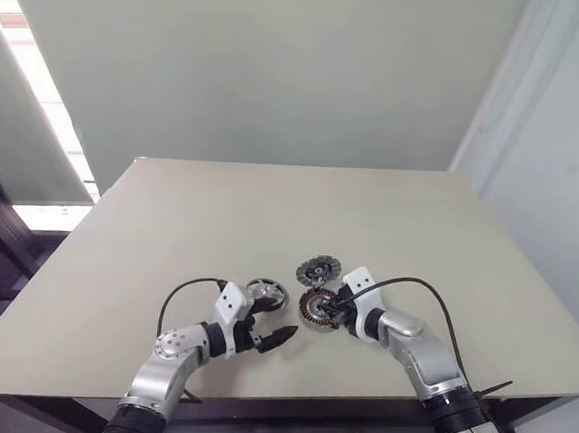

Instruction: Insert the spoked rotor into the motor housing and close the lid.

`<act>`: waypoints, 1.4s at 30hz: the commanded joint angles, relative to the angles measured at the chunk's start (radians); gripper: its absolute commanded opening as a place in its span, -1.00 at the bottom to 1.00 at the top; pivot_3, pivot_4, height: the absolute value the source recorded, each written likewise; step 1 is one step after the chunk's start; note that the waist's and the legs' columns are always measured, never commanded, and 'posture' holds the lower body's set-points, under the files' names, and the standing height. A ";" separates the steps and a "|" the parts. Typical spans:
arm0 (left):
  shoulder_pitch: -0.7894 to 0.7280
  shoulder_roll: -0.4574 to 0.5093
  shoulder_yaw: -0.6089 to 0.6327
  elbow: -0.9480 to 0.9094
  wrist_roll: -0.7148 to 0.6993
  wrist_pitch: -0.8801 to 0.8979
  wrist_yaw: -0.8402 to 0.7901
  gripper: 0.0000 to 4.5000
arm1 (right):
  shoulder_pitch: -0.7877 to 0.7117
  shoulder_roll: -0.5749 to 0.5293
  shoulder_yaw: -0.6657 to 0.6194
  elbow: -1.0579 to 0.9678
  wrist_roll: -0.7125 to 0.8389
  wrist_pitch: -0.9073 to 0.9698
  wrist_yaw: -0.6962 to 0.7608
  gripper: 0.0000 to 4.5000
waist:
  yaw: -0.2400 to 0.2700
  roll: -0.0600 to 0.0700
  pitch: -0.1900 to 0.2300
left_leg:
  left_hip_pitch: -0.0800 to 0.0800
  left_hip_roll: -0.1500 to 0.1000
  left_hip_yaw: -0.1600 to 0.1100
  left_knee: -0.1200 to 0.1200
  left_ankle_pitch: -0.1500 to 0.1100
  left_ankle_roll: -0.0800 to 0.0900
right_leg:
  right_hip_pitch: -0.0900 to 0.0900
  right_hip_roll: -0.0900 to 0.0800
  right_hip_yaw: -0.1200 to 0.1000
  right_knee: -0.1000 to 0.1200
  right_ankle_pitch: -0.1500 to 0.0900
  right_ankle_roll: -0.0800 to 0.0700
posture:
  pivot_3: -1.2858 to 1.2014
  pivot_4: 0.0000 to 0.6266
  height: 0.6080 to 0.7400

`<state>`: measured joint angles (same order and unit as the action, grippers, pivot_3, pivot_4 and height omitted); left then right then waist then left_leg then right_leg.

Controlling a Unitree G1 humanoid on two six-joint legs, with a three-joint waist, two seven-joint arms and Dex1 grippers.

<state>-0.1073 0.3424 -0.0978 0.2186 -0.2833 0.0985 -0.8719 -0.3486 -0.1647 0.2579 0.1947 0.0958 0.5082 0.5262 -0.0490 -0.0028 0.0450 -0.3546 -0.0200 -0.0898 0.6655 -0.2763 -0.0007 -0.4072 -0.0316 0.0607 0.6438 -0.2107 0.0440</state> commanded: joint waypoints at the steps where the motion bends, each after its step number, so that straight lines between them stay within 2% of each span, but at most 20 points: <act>1: -0.016 -0.001 0.009 -0.014 0.005 -0.021 0.002 1.00 | -0.041 0.017 0.002 0.004 -0.008 -0.031 0.000 -0.65 | 0.000 0.000 0.000 | 0.000 0.000 0.000 0.000 0.000 0.000 | 0.000 0.000 0.000 0.000 0.000 0.000 | 0.03 -1.00 1.00; 42: -0.005 0.003 0.001 -0.046 0.003 -0.005 -0.002 1.00 | -0.042 0.025 0.009 0.070 -0.048 -0.050 0.016 -0.65 | 0.000 0.000 0.000 | 0.000 0.000 0.000 0.000 0.000 0.000 | 0.000 0.000 0.000 0.000 0.000 0.000 | 0.03 -1.00 1.00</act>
<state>-0.1063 0.3420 -0.0990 0.2162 -0.2826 0.0994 -0.8730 -0.3793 -0.1412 0.2699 0.2742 0.0482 0.4702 0.5395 -0.0492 -0.0026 0.0449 -0.3546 -0.0200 -0.0902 0.6655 -0.2763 -0.0007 -0.4073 -0.0316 0.0605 0.6439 -0.2107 0.0440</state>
